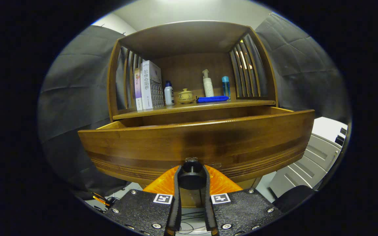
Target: Pull open the drawer, take out the items inside it, and place them on the countertop above the cabinet.
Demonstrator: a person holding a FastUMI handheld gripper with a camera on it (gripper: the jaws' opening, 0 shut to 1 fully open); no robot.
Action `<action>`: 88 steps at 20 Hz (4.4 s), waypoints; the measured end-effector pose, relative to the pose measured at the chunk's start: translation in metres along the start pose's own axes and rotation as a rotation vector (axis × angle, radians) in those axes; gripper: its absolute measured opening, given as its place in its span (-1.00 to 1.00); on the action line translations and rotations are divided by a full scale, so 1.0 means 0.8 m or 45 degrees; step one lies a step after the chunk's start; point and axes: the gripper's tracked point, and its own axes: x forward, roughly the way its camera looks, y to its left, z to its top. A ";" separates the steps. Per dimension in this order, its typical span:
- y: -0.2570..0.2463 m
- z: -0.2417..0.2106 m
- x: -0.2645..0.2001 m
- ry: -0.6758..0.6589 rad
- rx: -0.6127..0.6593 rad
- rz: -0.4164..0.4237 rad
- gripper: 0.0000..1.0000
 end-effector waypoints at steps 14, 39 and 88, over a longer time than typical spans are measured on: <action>0.012 -0.019 -0.050 0.070 0.116 -0.027 -0.41; -0.004 0.174 0.043 0.358 0.150 -0.245 0.92; 0.021 0.252 0.176 0.257 -0.245 -0.158 -0.74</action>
